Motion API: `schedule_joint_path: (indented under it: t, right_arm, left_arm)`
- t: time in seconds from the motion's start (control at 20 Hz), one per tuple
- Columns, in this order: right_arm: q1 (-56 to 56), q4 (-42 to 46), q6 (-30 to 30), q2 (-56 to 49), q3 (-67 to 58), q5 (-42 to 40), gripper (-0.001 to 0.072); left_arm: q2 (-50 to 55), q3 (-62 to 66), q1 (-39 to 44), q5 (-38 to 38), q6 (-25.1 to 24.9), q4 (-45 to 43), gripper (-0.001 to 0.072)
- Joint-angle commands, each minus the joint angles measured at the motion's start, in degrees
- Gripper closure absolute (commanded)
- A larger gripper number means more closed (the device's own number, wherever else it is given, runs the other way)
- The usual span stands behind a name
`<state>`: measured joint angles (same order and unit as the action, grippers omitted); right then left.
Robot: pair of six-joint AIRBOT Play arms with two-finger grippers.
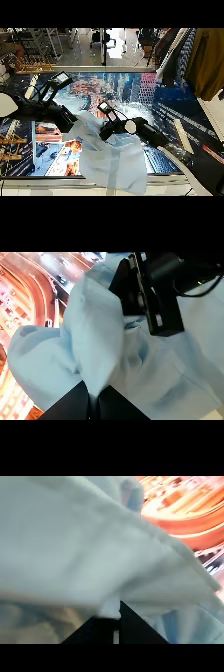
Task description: Fold the clothes and pants, and hang the long-sleeved shirts on hangers.
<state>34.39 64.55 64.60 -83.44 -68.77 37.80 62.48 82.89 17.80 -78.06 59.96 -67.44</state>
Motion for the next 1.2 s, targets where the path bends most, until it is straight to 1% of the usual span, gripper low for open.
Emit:
schedule_joint_path:
  t: [0.0, 0.05, 0.15, 0.2, 0.25, 0.3, 0.35, 0.4, 0.5, 0.55, 0.6, 0.65, 0.7, 0.75, 0.8, 0.85, 0.9, 0.95, 1.0, 1.05, 1.1, 1.15]
  right_arm:
    - [-1.4, 4.92, 3.28, -0.66, -0.13, -7.58, 0.0683]
    - [-2.05, 6.34, 2.16, 0.35, -0.9, -4.35, 0.0683]
    - [-2.78, 10.69, -1.68, 4.2, -3.74, 4.92, 0.0684]
    - [-2.95, 13.51, -4.0, 6.58, -6.1, 8.81, 0.0685]
    - [-2.99, 16.37, -6.05, 9.22, -9.51, 10.71, 0.0685]
    - [-3.32, 17.97, -8.39, 11.47, -13.18, 10.03, 0.0685]
    - [-3.34, 18.14, -10.97, 13.33, -17.4, 7.1, 0.0685]
    - [-3.3, 17.81, -13.16, 14.45, -21.44, 2.71, 0.0685]
    - [-3.28, 12.68, -13.92, 14.47, -27.85, -4.48, 0.0685]
    - [-3.32, 9.2, -13.94, 14.14, -29.29, -5.79, 0.0685]
    - [-3.32, 6.25, -14.29, 13.7, -29.59, -5.38, 0.0685]
    - [-3.32, 3.52, -14.32, 12.76, -29.46, -1.86, 0.0685]
    - [-3.32, 1.77, -14.25, 11.45, -29.38, 4.02, 0.0685]
    - [-3.32, 0.37, -13.81, 9.44, -29.33, 11.89, 0.0685]
    - [-3.32, -1.05, -12.55, 7.17, -29.0, 19.21, 0.0685]
    - [-3.32, -1.9, -10.75, 4.94, -28.52, 24.96, 0.0685]
    - [-3.32, -1.88, -7.32, 2.6, -28.09, 29.55, 0.0685]
    - [-3.34, -1.64, -3.13, 0.09, -27.52, 33.03, 0.0684]
    - [-3.34, -1.09, 1.62, -2.25, -26.91, 34.42, 0.0685]
    - [-3.34, -0.22, 6.6, -4.13, -26.4, 34.16, 0.0685]
    - [-3.74, 0.26, 11.76, -5.66, -25.99, 33.03, 0.0657]
    - [-4.5, -0.63, 16.65, -6.75, -25.42, 31.54, 0.0522]
  left_arm:
    - [-0.04, 0.04, -0.07, -2.64, 0.0, -0.02, 0.069]
    - [-0.04, 0.04, -0.07, -3.3, -0.02, 0.0, 0.069]
    - [-0.04, 0.07, -0.07, -3.61, -0.07, -0.02, 0.069]
    - [-0.04, 0.09, -0.07, -3.3, -1.18, 0.0, 0.0691]
    - [0.07, 0.81, -0.09, -2.91, -2.71, -0.02, 0.069]
    - [0.35, 2.84, -0.2, -2.45, -3.06, -0.02, 0.0691]
    - [0.59, 5.73, -0.5, -1.88, -3.32, 0.07, 0.069]
    - [0.83, 9.64, -1.03, -0.83, -4.2, 0.02, 0.0691]
    - [1.42, 17.66, -3.41, 1.14, -4.76, 1.62, 0.0691]
    - [1.81, 20.92, -5.29, 0.87, -4.74, 4.15, 0.0691]
    - [1.92, 22.29, -7.32, 0.37, -4.74, 7.65, 0.0691]
    - [2.03, 22.36, -9.38, -1.49, -4.74, 11.96, 0.0691]
    - [2.73, 22.34, -11.28, -6.54, -4.74, 16.72, 0.0691]
    - [3.91, 22.32, -12.39, -12.57, -4.74, 20.46, 0.0691]
    - [5.53, 22.27, -12.7, -18.71, -4.74, 23.39, 0.0691]
    - [7.1, 21.53, -12.44, -22.77, -4.76, 25.7, 0.0691]
    - [8.17, 19.8, -12.02, -23.89, -4.74, 27.39, 0.0691]
    - [8.98, 17.2, -11.72, -23.43, -4.74, 28.39, 0.0691]
    - [9.55, 14.38, -11.5, -22.45, -4.72, 28.74, 0.0691]
    - [9.77, 11.23, -11.47, -20.81, -4.72, 28.72, 0.0691]
    - [9.77, 8.44, -11.5, -19.04, -4.72, 28.7, 0.0691]
    - [9.77, 6.19, -11.56, -17.79, -4.74, 28.68, 0.0691]
